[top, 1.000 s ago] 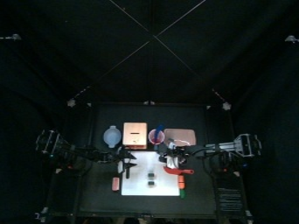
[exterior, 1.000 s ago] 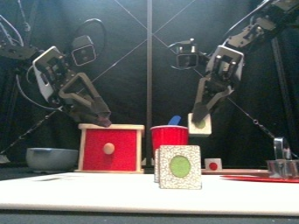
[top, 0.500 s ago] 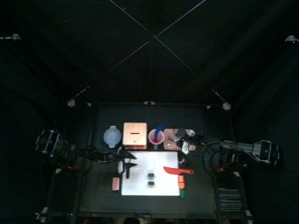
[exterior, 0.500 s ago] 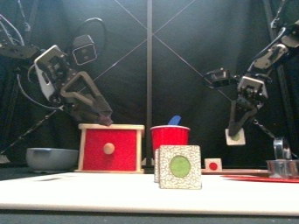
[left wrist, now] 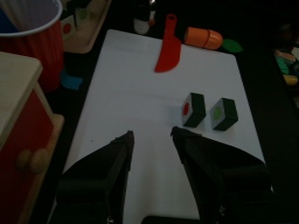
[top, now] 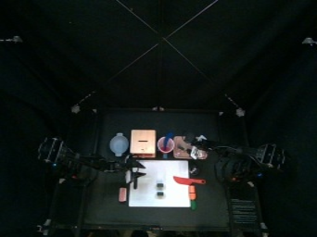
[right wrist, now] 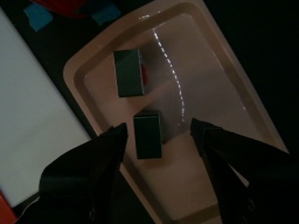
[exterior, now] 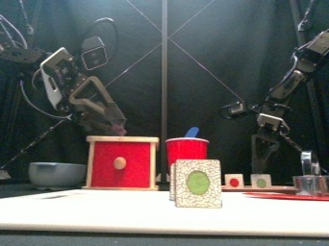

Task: Place sushi on board then cut the sushi with the knife then place the pieces on the plate
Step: Place the 4 sushi pieces on the plate

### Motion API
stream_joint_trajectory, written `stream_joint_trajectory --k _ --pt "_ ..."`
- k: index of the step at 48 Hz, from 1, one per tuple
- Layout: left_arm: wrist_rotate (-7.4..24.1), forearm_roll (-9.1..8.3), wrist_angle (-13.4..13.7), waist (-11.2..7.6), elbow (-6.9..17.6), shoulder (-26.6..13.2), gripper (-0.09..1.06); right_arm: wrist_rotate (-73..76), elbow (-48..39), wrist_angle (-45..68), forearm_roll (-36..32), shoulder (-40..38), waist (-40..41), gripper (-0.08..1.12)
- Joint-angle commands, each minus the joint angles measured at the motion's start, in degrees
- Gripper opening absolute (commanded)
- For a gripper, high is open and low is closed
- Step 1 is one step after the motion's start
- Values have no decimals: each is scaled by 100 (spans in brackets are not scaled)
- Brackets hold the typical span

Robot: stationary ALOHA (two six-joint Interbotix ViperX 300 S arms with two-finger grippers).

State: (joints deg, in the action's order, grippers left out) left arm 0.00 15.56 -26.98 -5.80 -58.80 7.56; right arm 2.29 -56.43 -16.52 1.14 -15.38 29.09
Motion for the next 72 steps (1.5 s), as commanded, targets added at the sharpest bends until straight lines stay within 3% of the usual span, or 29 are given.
stream_joint_trajectory --k 1,16,30,55,72 --pt "-9 0 -18 9 123 18 80 9 149 18 79 -343 -62 91" --pt "-9 26 -18 9 149 18 79 9 466 88 721 -870 -1872 91" --pt "0 35 -18 18 202 18 79 9 870 896 1125 -281 -3173 91" --pt "0 35 -18 9 193 18 79 -9 1854 1169 1116 1521 -3656 91" --pt "18 26 -18 9 176 18 79 -9 2364 1125 1055 2224 -3691 91"
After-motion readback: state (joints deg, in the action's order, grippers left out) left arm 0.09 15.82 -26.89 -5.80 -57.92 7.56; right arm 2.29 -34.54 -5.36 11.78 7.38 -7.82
